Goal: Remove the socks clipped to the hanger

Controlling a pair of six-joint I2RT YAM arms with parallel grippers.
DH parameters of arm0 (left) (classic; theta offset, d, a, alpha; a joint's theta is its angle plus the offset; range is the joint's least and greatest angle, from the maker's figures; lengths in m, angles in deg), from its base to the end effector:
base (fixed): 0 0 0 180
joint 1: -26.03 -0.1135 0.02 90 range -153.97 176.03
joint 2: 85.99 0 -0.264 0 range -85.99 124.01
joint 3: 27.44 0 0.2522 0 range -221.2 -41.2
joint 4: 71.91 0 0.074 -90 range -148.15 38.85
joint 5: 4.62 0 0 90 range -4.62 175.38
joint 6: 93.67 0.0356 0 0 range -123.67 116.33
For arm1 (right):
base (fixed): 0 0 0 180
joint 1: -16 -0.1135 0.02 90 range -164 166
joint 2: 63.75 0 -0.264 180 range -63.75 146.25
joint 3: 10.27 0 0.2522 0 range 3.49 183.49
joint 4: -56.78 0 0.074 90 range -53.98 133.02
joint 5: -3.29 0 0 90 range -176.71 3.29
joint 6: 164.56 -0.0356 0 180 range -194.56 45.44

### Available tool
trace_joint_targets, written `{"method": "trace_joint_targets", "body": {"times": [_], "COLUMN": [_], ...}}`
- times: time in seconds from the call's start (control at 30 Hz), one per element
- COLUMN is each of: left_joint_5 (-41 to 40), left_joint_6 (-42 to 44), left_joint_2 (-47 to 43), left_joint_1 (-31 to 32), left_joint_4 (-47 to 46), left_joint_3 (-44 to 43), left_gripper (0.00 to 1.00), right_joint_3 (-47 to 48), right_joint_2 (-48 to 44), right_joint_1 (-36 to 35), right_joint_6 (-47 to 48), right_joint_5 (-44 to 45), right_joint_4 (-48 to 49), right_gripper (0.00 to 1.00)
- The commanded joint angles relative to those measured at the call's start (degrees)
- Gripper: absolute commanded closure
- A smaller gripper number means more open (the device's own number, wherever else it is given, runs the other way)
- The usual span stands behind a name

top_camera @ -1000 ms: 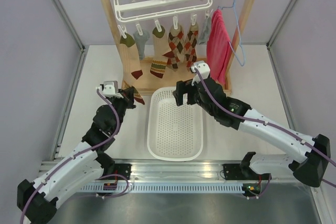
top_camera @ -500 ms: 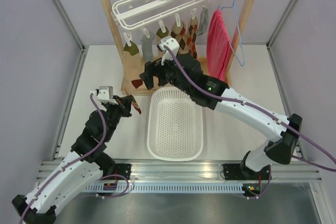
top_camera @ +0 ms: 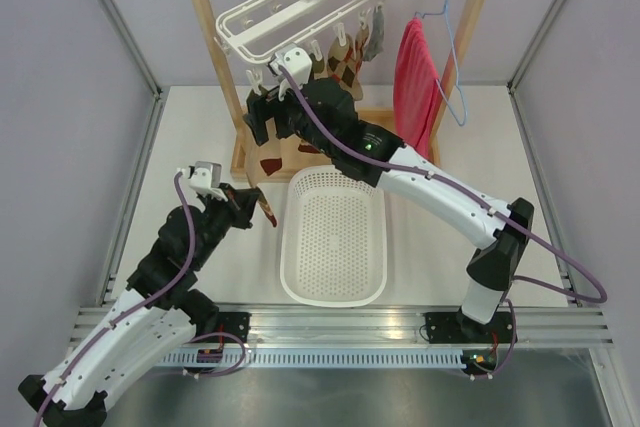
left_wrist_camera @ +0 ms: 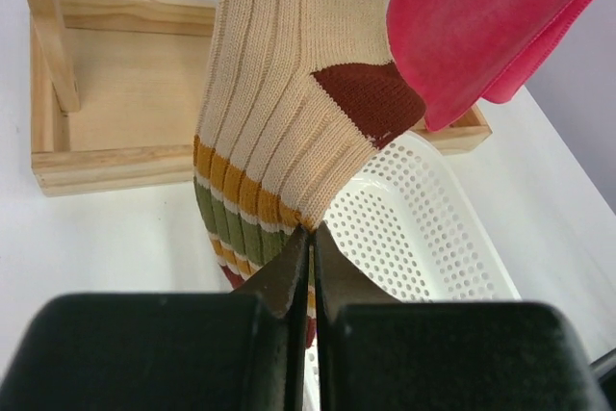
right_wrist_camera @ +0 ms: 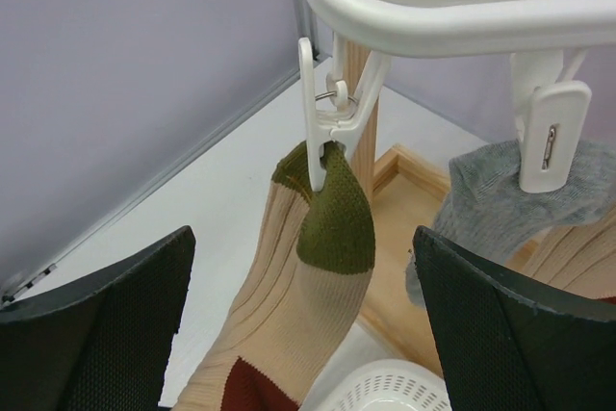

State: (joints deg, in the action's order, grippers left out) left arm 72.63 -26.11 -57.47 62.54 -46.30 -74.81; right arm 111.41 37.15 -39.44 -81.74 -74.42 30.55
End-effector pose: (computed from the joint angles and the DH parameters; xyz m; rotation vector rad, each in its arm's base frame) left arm 0.1129 -0.0738 0.3082 0.0410 1.7194 -0.5817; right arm 0.2411 0.3367 0.4519 -0.5421 1.6163 0.6455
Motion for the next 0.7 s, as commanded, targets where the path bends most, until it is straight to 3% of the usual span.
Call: {"method": "trace_joint_targets", "body": {"times": [0.0,0.67], "left_joint_5": [2.56,3.44], "left_joint_6": [-1.82,-1.73], "left_joint_2": [-0.39,1.37], "left_joint_1": [0.23,0.23], "left_joint_4": [1.76,2.12], "left_joint_3": [-2.69,-2.96], "left_gripper": [0.98,0.98], "right_joint_3": [3.61,9.77], "right_joint_2": [0.70,6.32], "right_joint_1": [0.95,3.15], "right_joint_6": [2.96,2.00], "right_joint_5": [2.46,-4.56], "right_joint_4": [1.83,2.89], "right_gripper": [0.02,0.04]}}
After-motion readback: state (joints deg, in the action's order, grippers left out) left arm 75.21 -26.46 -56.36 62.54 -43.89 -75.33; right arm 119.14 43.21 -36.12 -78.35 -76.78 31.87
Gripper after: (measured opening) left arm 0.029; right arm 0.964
